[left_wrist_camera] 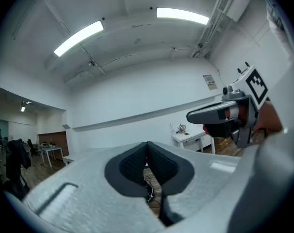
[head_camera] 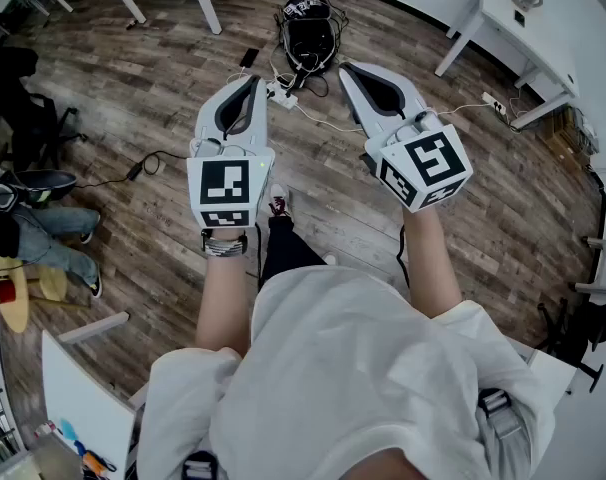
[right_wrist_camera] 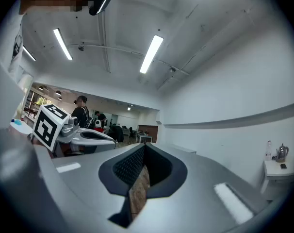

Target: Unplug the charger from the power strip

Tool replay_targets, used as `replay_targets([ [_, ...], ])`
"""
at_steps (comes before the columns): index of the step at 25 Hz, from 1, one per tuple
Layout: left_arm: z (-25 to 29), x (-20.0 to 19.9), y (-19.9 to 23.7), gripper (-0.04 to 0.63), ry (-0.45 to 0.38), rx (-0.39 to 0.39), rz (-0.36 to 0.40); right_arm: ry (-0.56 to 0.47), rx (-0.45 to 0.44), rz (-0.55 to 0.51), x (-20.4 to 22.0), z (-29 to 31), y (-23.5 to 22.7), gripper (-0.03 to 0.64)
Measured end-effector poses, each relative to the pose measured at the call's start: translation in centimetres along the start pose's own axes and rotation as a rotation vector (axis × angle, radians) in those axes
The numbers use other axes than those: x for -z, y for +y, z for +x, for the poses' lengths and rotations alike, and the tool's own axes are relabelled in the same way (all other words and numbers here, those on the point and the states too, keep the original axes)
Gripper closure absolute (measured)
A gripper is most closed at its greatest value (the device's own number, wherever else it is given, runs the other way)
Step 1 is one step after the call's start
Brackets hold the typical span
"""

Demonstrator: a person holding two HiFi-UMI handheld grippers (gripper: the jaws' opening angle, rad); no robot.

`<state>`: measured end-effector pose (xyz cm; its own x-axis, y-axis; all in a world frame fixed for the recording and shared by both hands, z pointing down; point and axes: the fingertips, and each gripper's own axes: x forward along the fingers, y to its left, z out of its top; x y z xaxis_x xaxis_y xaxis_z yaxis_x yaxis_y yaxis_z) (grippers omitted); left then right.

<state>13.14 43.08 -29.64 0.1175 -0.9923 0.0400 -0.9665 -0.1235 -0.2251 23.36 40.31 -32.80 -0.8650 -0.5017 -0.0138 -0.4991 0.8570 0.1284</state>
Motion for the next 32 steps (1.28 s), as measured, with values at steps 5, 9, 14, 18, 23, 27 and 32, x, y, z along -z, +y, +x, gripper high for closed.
replay_targets([
  [5, 0.7, 0.0, 2.0, 0.592, -0.021, -0.013, -0.008, -0.021, 0.018, 0.032, -0.1, 1.5, -1.1, 0.615],
  [9, 2.3, 0.3, 3.2, 0.592, -0.04, 0.005, -0.016, -0.016, 0.027, 0.046, 0.8, 3.6, -2.3, 0.615],
  [14, 5.7, 1.4, 5.6, 0.592, -0.033, 0.013, -0.041, -0.037, 0.082, 0.041, 1.5, 7.0, -5.1, 0.615],
  [18, 8.8, 2.1, 7.4, 0.591, -0.056, 0.038, -0.07, -0.058, 0.077, 0.077, 2.3, 10.1, -7.2, 0.615],
  [23, 13.0, 4.2, 10.3, 0.592, -0.043, 0.038, -0.091, -0.019, 0.028, 0.061, 3.9, 14.9, -8.5, 0.615],
  [27, 16.5, 6.4, 12.9, 0.592, -0.021, 0.047, -0.1, -0.002, 0.013, 0.049, 5.2, 19.1, -9.8, 0.615],
  [32, 20.1, 7.9, 16.0, 0.591, 0.006, 0.072, -0.082, 0.005, 0.007, 0.094, 6.3, 24.0, -11.7, 0.615],
])
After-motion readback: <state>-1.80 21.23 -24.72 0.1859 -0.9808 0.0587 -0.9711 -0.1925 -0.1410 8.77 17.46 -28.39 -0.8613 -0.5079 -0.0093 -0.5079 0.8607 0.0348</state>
